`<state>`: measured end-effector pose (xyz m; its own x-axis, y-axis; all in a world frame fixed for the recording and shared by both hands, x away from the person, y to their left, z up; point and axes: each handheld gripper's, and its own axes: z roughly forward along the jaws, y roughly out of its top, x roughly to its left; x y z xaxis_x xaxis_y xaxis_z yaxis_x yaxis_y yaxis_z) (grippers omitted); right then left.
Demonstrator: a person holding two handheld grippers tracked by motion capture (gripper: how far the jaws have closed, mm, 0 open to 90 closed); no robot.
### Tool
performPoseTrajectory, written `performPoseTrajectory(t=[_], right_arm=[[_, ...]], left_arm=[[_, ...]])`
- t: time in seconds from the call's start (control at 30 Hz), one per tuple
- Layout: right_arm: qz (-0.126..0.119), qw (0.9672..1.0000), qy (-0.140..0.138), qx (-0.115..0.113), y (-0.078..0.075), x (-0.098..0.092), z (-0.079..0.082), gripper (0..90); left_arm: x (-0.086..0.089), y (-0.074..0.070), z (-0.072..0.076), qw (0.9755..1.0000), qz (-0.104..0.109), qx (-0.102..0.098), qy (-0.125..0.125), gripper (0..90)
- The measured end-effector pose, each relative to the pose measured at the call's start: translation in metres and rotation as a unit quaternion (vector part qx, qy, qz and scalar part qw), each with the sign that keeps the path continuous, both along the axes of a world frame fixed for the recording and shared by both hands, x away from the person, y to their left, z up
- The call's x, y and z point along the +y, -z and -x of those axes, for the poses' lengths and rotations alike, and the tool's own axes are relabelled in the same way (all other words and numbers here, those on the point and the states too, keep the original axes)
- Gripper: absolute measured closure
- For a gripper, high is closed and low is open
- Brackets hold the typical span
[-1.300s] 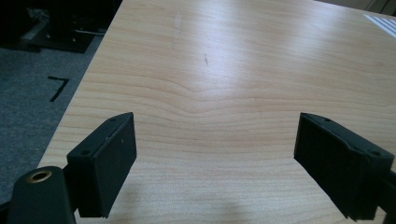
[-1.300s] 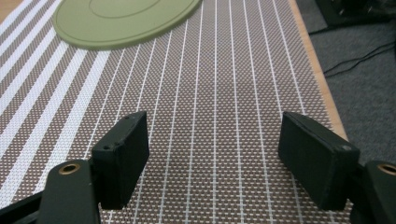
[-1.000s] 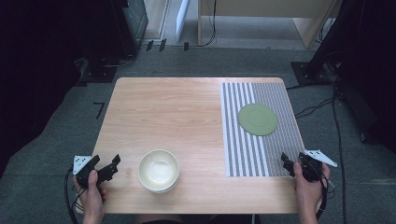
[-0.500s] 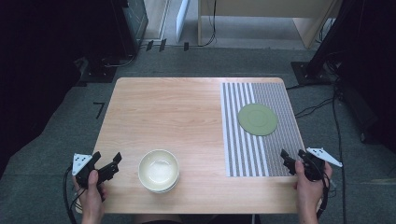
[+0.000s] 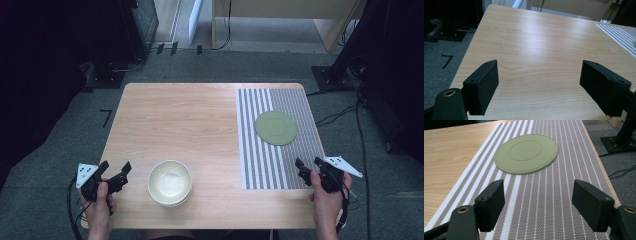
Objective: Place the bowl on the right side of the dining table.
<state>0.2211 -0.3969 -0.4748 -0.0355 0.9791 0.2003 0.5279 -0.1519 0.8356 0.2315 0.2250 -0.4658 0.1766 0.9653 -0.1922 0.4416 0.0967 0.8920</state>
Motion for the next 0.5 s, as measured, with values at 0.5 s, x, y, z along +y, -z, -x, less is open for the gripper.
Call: performPoseTrajectory(t=[0.5], right_arm=[[0.009,0.9997,-0.018,-0.015,-0.012,0.023,0.000,26.5]], left_arm=[[-0.013,-0.007,0.002,0.9998,0.000,-0.009,0.018,15.2]])
